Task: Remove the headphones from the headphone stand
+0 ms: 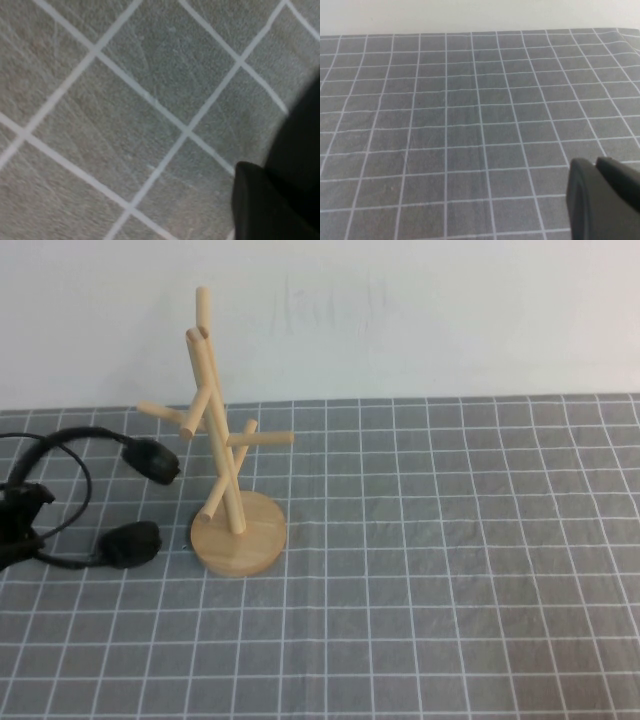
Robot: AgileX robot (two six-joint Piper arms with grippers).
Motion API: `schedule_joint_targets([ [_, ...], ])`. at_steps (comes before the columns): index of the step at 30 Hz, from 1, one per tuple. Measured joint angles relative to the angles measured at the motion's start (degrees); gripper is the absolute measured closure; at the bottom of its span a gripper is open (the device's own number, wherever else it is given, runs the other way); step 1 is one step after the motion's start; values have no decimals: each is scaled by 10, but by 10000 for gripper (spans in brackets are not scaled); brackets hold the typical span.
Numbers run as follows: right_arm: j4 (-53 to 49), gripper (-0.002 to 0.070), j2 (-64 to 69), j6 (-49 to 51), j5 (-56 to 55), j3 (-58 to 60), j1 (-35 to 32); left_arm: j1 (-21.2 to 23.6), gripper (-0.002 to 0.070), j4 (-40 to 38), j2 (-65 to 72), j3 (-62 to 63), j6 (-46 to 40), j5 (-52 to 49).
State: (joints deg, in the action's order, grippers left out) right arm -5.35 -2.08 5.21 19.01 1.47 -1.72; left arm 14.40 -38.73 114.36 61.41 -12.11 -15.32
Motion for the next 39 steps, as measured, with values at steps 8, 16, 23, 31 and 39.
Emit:
schedule_joint_targets([
  [8, 0, 682, 0, 0, 0, 0, 0, 0, 279, 34, 0, 0, 0, -10],
  [16, 0, 682, 0, 0, 0, 0, 0, 0, 391, 46, -97, 0, -33, -23],
  [23, 0, 682, 0, 0, 0, 0, 0, 0, 644, 89, -288, 0, -78, -16],
  [31, 0, 682, 0, 0, 0, 0, 0, 0, 676, 92, -508, -3, -91, -36],
  [39, 0, 682, 0, 0, 0, 0, 0, 0, 676, 88, -715, -64, -114, -36],
])
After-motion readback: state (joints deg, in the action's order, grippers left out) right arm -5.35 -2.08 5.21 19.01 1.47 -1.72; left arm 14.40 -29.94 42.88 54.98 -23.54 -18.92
